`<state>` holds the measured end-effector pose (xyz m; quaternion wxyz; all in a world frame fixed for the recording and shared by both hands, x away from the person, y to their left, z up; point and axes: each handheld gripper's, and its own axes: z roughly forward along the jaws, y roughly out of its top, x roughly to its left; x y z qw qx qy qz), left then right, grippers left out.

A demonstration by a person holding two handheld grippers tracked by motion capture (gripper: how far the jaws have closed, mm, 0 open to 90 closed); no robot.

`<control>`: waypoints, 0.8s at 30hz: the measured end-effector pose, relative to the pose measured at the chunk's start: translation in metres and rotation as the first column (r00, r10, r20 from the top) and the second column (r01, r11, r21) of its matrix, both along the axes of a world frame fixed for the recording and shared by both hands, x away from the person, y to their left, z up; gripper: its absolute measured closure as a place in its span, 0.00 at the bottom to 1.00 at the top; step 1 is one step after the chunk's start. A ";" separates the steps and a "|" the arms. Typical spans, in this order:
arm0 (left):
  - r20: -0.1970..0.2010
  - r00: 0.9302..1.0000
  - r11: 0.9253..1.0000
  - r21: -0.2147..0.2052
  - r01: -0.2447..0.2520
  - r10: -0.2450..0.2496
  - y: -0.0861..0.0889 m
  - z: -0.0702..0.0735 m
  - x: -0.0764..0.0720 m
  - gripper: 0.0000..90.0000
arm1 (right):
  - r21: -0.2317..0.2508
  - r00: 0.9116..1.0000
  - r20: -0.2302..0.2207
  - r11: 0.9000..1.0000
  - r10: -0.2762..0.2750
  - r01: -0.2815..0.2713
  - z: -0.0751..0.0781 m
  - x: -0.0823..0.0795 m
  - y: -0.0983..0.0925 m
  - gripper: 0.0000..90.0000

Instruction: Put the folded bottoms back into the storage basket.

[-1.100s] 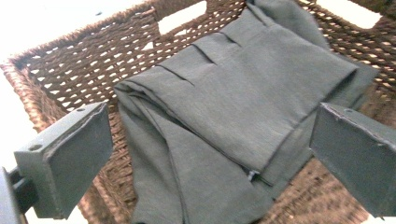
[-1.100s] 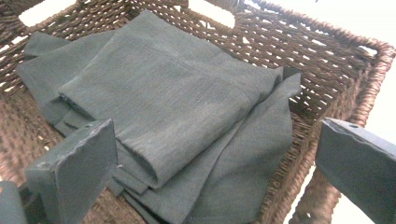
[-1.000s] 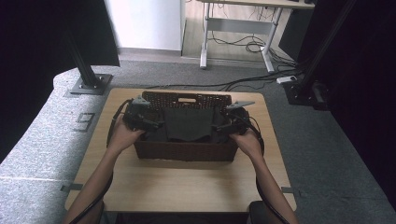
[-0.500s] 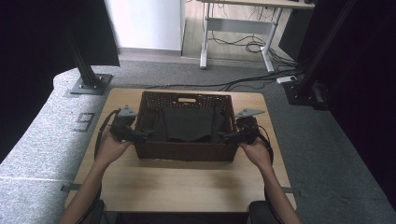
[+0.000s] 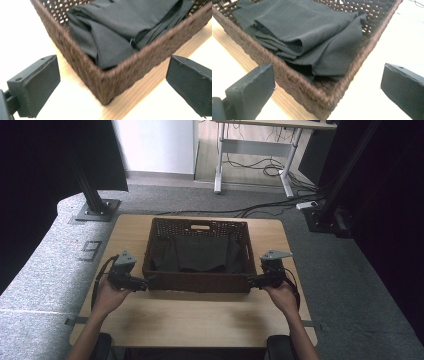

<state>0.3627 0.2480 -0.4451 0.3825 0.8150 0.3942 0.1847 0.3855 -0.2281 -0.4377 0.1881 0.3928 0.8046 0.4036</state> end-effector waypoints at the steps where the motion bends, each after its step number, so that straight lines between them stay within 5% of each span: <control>1: -0.001 1.000 1.000 -0.006 -0.005 0.005 0.001 -0.004 -0.001 0.00 | -0.003 1.000 -0.002 1.000 -0.002 0.002 -0.003 -0.001 -0.001 0.00; 9: -0.010 1.000 0.999 -0.036 -0.020 0.020 0.008 -0.031 -0.011 0.00 | -0.021 1.000 -0.016 1.000 -0.017 0.016 -0.027 -0.008 -0.004 0.00; 24: -0.050 0.998 0.999 -0.028 -0.027 0.025 0.004 -0.070 -0.019 0.00 | -0.025 0.997 -0.059 0.999 -0.049 0.047 -0.068 -0.018 -0.011 0.00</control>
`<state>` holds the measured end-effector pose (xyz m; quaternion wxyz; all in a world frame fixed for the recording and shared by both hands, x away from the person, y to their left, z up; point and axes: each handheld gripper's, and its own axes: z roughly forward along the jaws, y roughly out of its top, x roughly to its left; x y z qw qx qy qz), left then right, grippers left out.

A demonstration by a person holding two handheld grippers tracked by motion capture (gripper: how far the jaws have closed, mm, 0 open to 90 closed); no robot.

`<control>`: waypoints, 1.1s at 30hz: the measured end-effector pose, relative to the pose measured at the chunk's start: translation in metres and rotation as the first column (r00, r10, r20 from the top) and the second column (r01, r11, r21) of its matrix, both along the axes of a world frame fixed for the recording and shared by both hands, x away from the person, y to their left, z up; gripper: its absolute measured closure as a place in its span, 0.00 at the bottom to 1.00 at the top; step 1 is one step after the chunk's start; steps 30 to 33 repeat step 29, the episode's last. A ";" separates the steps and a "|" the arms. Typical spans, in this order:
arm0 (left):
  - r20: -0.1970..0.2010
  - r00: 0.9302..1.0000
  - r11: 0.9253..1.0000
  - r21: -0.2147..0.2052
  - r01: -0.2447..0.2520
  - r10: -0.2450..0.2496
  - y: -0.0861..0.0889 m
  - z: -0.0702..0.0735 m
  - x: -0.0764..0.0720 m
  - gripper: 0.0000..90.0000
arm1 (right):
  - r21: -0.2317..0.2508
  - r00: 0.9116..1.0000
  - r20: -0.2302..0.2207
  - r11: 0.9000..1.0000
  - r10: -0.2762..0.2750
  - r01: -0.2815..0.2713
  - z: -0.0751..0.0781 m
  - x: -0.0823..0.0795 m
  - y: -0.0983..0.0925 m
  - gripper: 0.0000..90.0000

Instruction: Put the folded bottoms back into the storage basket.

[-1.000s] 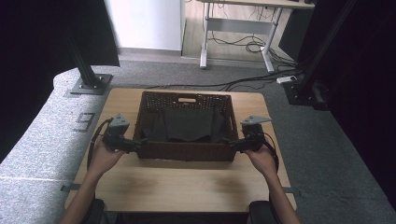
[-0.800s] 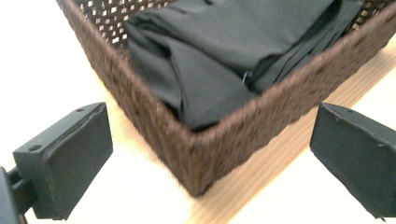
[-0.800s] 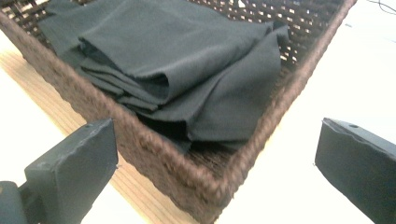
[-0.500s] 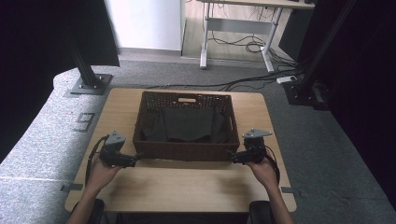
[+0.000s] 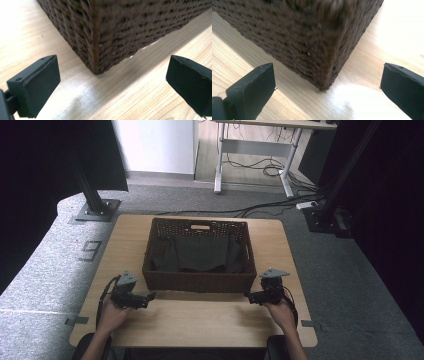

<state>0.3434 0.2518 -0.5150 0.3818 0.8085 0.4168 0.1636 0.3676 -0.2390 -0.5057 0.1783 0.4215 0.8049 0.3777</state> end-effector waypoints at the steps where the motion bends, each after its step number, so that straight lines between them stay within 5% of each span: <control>1: -0.004 1.000 1.000 0.005 0.001 -0.001 -0.001 -0.002 0.000 0.00 | -0.003 1.000 -0.002 1.000 -0.001 0.001 -0.002 0.000 0.000 0.00; 9: -0.058 0.998 1.000 0.021 -0.001 0.002 -0.002 -0.022 0.003 0.00 | -0.038 0.999 -0.035 0.999 -0.013 0.011 -0.024 -0.003 0.001 0.00; 15: -0.105 0.994 0.997 0.076 0.021 -0.013 -0.007 -0.031 0.005 0.00 | -0.083 0.998 -0.053 0.996 -0.013 0.009 -0.040 -0.003 0.004 0.00; 18: -0.088 0.996 0.991 0.127 0.030 -0.019 -0.012 -0.033 0.003 0.00 | -0.100 0.998 -0.061 0.995 -0.012 0.006 -0.047 -0.003 0.005 0.00; 24: -0.082 0.996 0.992 0.124 0.029 -0.019 -0.014 -0.034 0.003 0.00 | -0.057 0.999 -0.043 0.998 -0.027 0.025 -0.051 -0.003 0.005 0.00; 33: -0.083 0.996 0.992 0.123 0.027 -0.017 -0.014 -0.034 0.003 0.00 | -0.057 0.999 -0.042 0.998 -0.029 0.026 -0.051 -0.003 0.005 0.00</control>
